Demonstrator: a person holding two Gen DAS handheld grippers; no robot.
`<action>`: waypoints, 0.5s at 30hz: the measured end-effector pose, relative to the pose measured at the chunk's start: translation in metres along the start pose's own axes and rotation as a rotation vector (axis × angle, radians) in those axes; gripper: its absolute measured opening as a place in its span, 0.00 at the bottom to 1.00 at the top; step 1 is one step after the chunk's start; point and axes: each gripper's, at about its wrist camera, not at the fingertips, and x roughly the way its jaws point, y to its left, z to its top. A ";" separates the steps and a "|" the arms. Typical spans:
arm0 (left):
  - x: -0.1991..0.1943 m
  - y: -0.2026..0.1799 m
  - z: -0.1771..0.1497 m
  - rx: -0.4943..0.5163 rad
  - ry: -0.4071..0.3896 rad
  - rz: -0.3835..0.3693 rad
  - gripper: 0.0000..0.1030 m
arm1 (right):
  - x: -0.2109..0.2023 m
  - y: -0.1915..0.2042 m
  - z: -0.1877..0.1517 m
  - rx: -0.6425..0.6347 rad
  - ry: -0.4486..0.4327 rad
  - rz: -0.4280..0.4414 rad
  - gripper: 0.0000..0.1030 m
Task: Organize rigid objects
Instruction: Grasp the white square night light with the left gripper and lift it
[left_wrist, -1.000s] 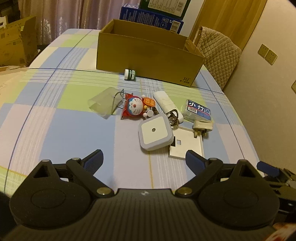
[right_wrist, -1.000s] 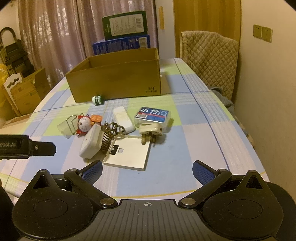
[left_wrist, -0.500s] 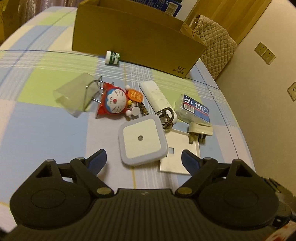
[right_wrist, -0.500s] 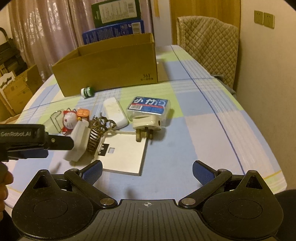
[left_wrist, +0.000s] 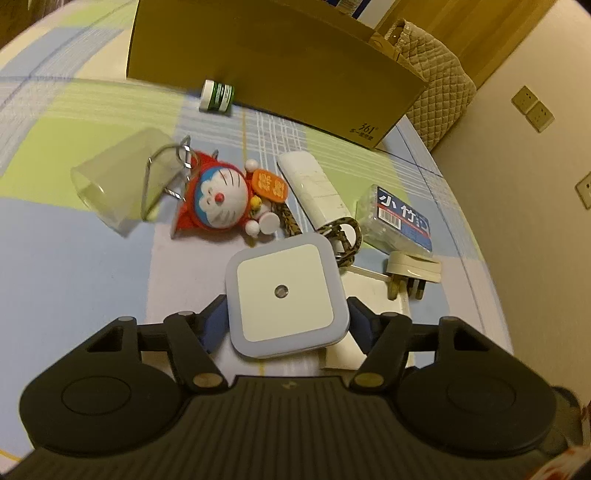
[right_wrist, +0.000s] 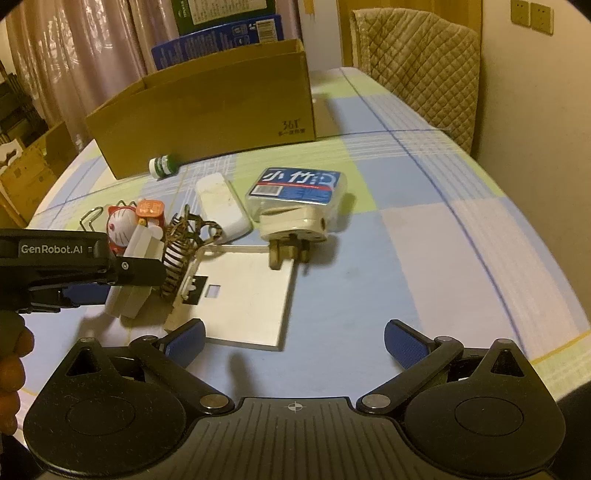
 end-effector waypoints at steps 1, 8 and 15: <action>-0.003 -0.001 0.001 0.028 -0.009 0.017 0.61 | 0.001 0.002 0.001 -0.002 -0.002 0.006 0.98; -0.030 0.009 0.003 0.177 -0.062 0.145 0.61 | 0.019 0.030 0.005 -0.012 -0.008 0.026 0.98; -0.030 0.019 -0.003 0.202 -0.053 0.152 0.61 | 0.042 0.056 0.006 -0.069 -0.013 -0.033 0.98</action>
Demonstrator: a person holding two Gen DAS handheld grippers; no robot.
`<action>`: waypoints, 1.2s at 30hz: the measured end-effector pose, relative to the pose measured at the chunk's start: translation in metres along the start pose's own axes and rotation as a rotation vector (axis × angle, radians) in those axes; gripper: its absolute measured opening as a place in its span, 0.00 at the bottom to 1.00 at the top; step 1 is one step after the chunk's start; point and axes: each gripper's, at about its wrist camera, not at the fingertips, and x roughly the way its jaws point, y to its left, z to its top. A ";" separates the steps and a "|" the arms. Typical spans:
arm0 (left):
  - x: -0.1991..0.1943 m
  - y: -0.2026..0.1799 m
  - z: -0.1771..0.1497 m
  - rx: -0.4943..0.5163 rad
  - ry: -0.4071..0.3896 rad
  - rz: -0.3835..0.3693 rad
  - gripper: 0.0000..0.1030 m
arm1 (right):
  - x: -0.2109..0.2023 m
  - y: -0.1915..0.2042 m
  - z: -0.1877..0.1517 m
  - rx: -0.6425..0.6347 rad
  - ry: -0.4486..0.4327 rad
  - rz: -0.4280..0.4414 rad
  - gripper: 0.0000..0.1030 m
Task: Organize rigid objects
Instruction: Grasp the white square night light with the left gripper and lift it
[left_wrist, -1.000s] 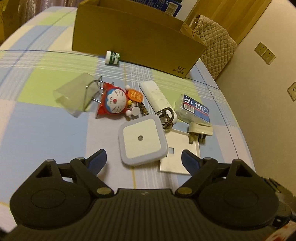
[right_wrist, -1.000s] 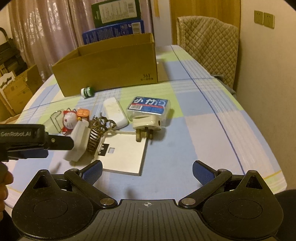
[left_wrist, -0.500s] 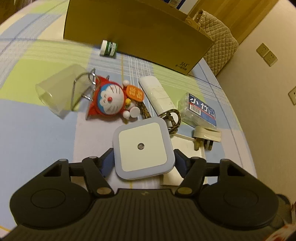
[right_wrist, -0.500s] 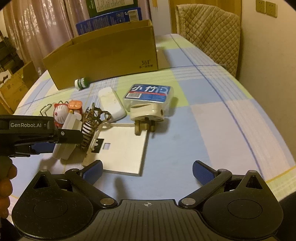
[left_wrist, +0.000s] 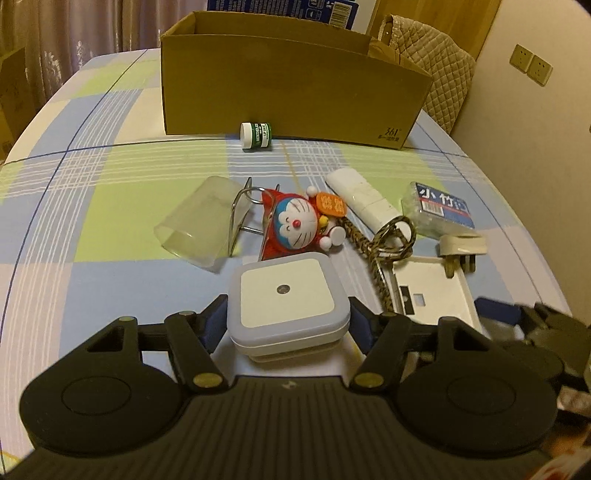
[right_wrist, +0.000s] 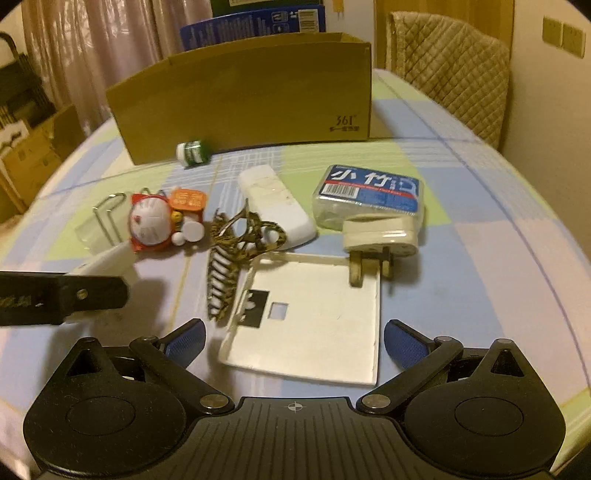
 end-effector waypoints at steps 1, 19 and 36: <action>0.000 -0.001 -0.001 0.011 -0.001 0.003 0.61 | 0.002 0.001 0.000 -0.007 -0.001 -0.015 0.98; 0.003 -0.023 -0.017 0.137 -0.019 0.021 0.59 | -0.031 -0.012 -0.028 -0.088 0.053 -0.022 0.83; 0.016 -0.025 -0.005 0.043 -0.084 0.054 0.68 | -0.029 -0.013 -0.028 -0.094 0.022 -0.021 0.84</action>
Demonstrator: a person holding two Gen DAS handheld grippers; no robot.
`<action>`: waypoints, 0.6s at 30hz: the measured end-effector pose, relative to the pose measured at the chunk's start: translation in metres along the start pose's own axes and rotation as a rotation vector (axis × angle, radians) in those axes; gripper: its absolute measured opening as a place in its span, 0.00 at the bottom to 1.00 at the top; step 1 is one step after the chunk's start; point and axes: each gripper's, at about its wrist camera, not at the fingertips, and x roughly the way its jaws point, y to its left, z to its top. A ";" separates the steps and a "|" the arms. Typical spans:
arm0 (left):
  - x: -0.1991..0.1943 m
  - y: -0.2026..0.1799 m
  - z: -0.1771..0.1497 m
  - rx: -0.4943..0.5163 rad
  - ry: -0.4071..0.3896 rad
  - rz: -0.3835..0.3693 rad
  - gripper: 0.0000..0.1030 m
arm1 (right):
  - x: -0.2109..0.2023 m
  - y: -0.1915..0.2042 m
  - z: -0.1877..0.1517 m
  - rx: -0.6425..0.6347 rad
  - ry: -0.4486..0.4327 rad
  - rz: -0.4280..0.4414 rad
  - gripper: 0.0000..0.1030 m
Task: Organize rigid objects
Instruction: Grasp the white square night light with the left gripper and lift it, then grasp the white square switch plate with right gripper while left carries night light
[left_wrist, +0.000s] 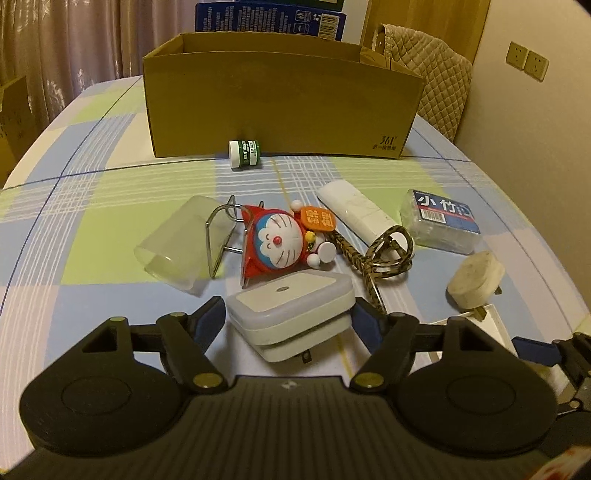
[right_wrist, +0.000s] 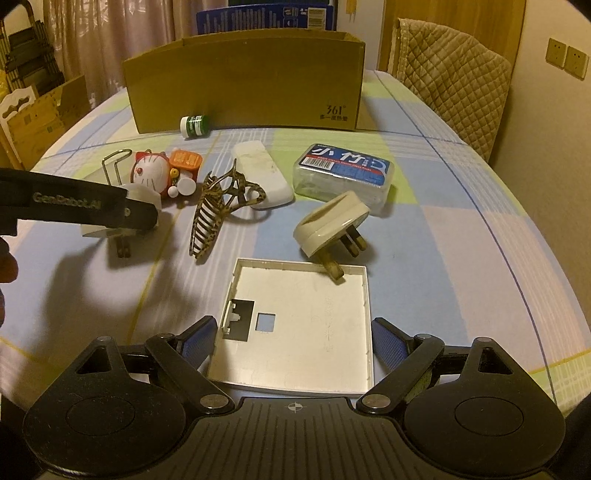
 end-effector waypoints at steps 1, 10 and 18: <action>0.001 -0.001 0.000 0.002 -0.003 0.008 0.68 | 0.000 0.000 0.000 -0.001 -0.003 0.000 0.84; 0.002 -0.004 -0.002 0.003 -0.021 0.033 0.63 | 0.002 0.000 0.002 0.006 -0.006 0.004 0.84; -0.012 -0.005 -0.005 0.020 -0.026 0.013 0.59 | -0.009 -0.001 -0.001 0.030 0.024 0.075 0.82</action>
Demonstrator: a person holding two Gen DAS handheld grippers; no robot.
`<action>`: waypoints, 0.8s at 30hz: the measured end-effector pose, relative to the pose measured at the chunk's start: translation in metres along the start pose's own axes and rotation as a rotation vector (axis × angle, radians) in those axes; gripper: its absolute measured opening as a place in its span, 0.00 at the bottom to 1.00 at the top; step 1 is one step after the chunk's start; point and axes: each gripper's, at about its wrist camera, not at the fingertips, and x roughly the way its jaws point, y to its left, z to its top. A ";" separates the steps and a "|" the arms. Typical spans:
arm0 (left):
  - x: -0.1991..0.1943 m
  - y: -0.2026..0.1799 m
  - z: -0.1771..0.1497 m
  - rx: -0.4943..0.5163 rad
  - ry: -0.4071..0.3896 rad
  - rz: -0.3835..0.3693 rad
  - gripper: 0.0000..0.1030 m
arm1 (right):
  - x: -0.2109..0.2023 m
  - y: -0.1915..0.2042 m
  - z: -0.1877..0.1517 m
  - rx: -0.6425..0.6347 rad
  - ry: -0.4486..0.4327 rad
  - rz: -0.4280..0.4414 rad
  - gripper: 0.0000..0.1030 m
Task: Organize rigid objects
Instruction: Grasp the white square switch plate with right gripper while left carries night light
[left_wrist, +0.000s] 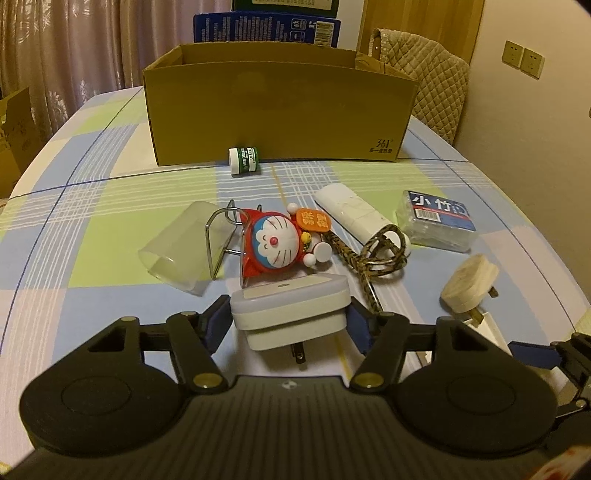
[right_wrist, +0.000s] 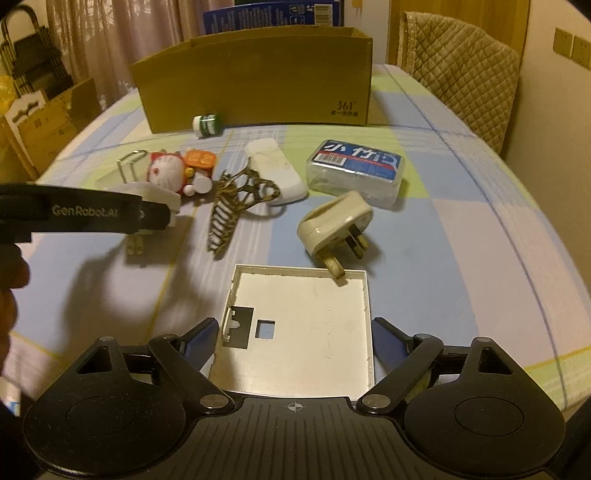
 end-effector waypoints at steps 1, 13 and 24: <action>-0.002 0.000 0.000 0.002 -0.002 -0.003 0.59 | -0.002 -0.001 0.000 0.010 0.001 0.012 0.82; -0.034 -0.002 0.001 -0.001 -0.050 -0.012 0.59 | -0.040 -0.003 0.001 0.035 -0.089 -0.005 0.82; -0.059 0.004 0.041 0.002 -0.126 -0.005 0.59 | -0.060 -0.008 0.050 0.038 -0.200 0.006 0.82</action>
